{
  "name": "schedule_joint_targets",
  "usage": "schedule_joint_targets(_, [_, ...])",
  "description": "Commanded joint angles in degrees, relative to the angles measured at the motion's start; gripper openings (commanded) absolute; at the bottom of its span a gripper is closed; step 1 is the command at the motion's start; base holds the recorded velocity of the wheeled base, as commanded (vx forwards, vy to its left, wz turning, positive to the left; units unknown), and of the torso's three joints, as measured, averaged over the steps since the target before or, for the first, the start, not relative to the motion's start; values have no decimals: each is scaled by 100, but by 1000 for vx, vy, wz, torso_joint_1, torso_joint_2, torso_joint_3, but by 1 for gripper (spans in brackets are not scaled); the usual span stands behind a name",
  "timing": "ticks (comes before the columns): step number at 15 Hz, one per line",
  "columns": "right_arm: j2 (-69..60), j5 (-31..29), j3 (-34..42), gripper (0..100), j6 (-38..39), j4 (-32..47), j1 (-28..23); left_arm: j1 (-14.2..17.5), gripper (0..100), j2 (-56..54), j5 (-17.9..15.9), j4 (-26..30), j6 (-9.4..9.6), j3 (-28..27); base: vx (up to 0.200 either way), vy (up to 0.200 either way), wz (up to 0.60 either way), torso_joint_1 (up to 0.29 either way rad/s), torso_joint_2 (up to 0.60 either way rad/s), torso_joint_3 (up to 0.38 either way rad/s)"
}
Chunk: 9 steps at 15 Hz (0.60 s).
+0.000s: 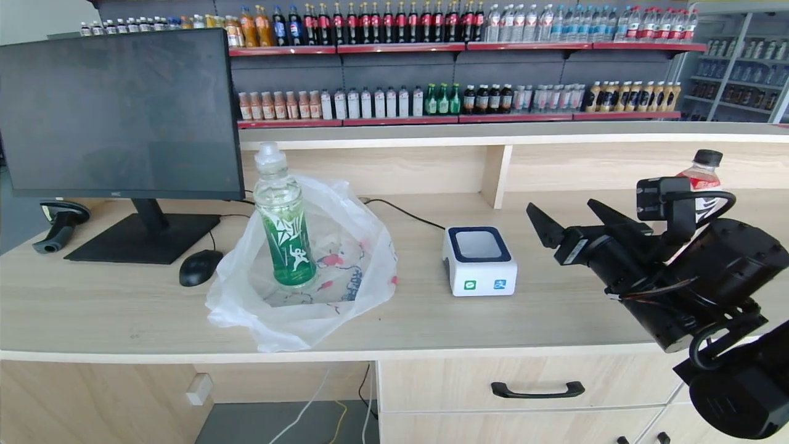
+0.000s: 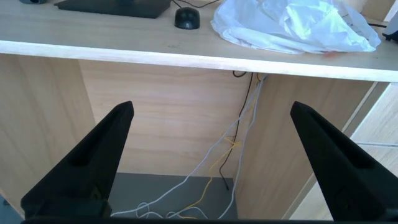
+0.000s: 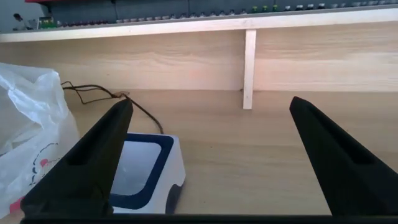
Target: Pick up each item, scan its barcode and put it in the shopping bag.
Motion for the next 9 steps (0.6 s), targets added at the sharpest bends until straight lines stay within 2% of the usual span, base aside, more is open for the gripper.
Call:
schedule_joint_targets(1, [-1,0,24,100,2,-6,1,-1,100,6,4,1,-4,0,-200,0,0,2,7,2])
schedule_joint_targets(3, [-1,0,24,100,2,-6,1,-1,100,-2,4,1,-4,0,-200,0,0,15,10,-5])
schedule_joint_targets(7, [-1,0,24,100,2,-6,-7,-1,100,6,4,1,-22,0,0,0,0,0,0,0])
schedule_joint_targets(9, [-1,0,24,100,2,-6,-16,-1,100,6,4,1,-22,0,0,-200,0,-5,-5,5])
